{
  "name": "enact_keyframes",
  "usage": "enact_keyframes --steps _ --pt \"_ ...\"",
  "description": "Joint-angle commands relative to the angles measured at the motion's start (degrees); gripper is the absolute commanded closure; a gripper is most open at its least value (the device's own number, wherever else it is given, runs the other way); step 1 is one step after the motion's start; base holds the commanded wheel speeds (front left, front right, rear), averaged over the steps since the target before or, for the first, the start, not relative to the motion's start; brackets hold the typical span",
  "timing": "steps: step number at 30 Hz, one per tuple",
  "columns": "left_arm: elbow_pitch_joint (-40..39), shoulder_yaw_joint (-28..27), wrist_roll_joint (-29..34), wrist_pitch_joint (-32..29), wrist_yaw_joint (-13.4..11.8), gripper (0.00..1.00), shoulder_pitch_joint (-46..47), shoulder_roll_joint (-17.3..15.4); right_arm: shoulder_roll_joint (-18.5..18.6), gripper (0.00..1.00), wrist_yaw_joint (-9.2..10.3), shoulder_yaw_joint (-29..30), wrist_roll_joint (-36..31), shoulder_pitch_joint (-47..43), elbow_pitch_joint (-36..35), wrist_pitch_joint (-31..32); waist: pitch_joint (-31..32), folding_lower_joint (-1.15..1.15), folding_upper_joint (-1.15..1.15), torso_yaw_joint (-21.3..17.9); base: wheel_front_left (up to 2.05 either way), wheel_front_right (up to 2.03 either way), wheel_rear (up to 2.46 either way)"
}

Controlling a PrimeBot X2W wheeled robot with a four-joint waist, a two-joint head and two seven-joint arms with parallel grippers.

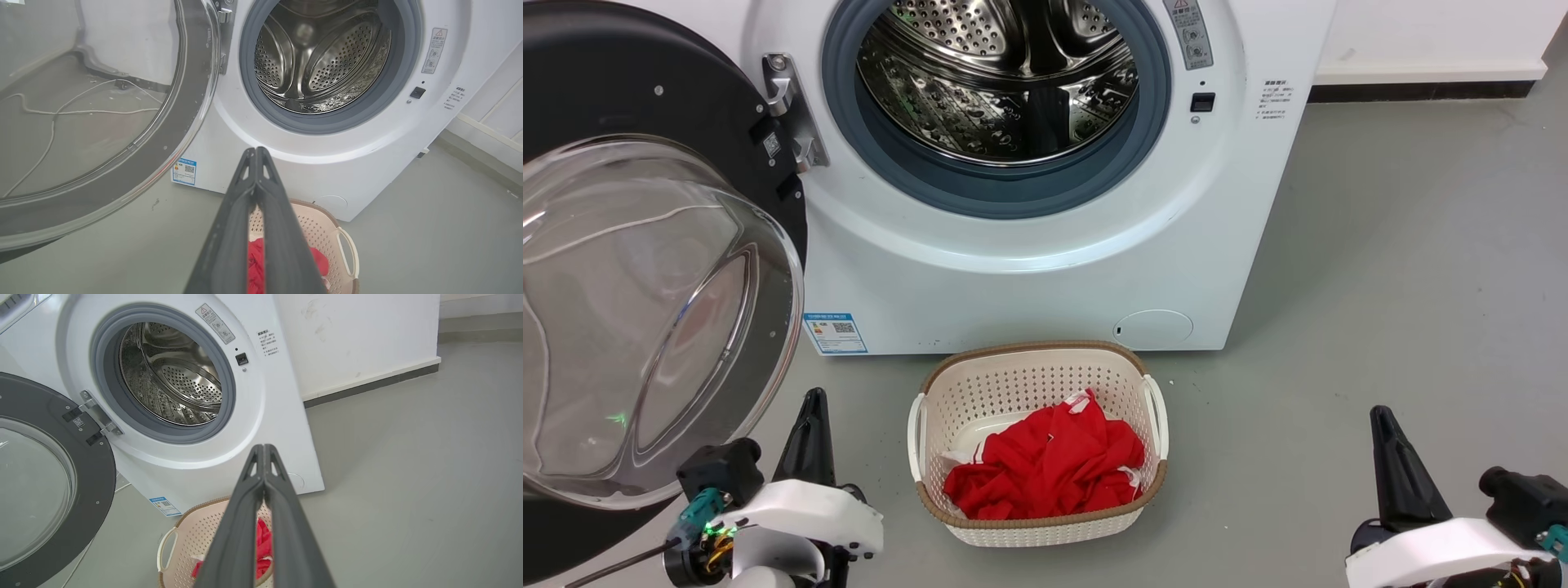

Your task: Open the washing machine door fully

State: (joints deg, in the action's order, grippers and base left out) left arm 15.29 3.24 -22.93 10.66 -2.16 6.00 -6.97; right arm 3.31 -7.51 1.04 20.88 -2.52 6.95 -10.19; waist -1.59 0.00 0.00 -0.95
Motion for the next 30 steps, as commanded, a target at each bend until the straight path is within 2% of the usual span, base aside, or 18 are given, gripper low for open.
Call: enact_keyframes --steps 1,30 --pt "-0.9 -0.5 -2.0 -0.3 0.4 1.00 1.0 -0.2 0.5 1.00 0.00 0.0 2.3 1.5 -0.6 0.3 0.0 0.00 0.00 0.0 0.00 0.00 0.00" --pt "-1.2 -3.9 -27.2 -6.6 3.9 1.00 0.8 1.4 1.3 1.00 0.01 0.6 29.3 4.4 2.1 5.2 0.4 0.00 0.00 0.3 0.00 0.00 0.00"
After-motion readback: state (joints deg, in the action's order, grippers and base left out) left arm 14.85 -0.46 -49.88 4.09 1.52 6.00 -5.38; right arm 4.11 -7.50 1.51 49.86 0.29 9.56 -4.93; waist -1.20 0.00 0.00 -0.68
